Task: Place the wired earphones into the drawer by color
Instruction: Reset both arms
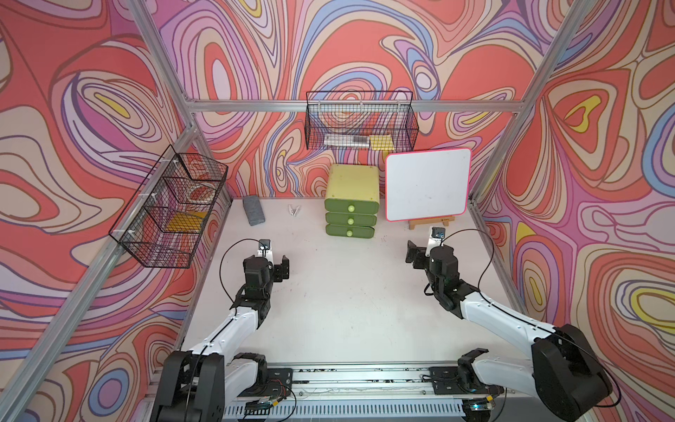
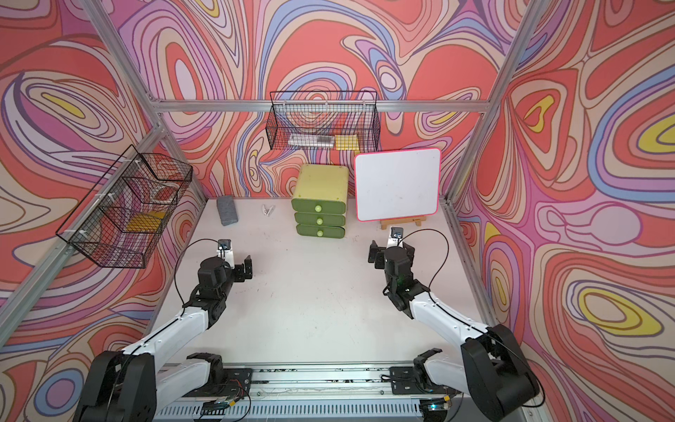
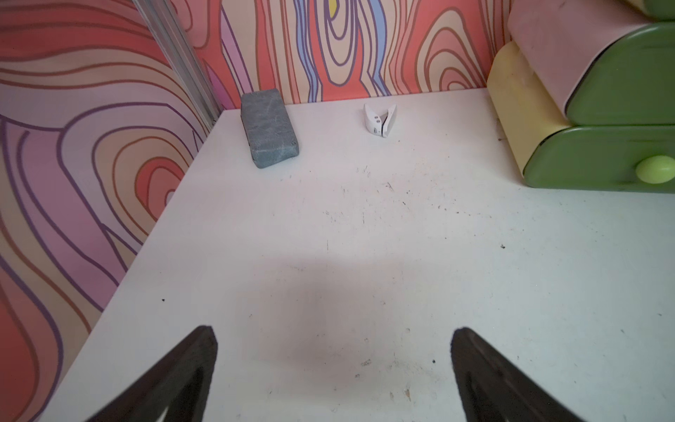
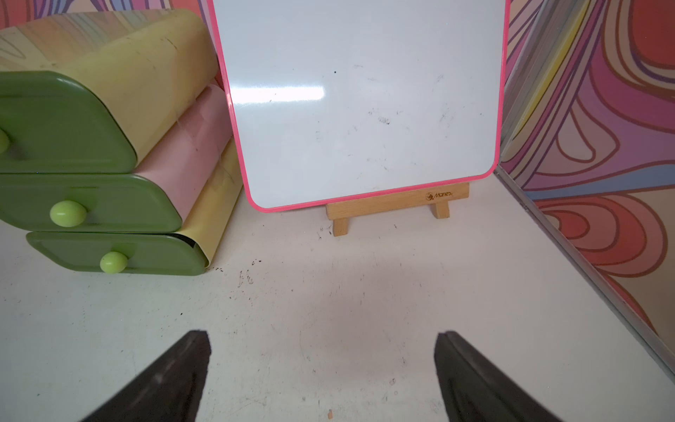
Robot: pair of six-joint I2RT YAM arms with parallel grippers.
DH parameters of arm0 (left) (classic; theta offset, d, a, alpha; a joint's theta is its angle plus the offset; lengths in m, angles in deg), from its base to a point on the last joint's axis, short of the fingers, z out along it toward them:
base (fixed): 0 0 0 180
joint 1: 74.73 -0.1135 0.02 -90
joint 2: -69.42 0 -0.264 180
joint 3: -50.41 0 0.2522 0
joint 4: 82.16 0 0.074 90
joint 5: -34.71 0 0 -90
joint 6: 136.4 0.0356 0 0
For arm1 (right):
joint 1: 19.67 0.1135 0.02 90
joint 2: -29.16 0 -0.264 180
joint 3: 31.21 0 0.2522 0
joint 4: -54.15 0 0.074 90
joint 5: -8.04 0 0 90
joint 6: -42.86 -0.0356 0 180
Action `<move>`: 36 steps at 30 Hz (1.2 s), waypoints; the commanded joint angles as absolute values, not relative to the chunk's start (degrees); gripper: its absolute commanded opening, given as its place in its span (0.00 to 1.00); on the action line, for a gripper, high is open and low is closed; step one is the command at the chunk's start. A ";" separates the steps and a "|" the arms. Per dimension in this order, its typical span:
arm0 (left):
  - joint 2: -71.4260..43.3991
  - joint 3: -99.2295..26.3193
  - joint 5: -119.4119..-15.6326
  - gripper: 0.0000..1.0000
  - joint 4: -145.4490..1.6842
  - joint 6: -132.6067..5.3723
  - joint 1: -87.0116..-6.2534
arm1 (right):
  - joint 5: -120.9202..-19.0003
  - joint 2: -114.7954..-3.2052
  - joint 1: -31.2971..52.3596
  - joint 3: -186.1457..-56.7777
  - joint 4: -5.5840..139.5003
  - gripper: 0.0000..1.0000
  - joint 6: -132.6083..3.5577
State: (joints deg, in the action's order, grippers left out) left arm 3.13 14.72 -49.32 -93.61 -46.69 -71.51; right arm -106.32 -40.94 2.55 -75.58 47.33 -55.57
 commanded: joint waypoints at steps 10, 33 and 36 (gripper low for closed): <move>-19.84 17.35 -66.35 0.99 -125.48 -44.99 -75.96 | -103.21 -49.56 -4.97 -74.53 31.06 0.98 -50.07; -18.54 15.03 -62.86 0.99 -118.59 -47.46 -77.09 | -98.57 -64.85 -13.27 -70.98 13.56 0.98 -45.66; -18.48 14.94 -62.86 0.99 -118.54 -47.45 -77.10 | -97.19 -65.32 -14.85 -70.19 12.03 0.98 -47.37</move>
State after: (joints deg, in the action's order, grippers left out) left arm -18.44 15.66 -63.04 -116.82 -46.91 -76.91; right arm -98.19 -64.85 -13.58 -71.43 19.62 -46.63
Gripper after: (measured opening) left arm 0.992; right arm 0.983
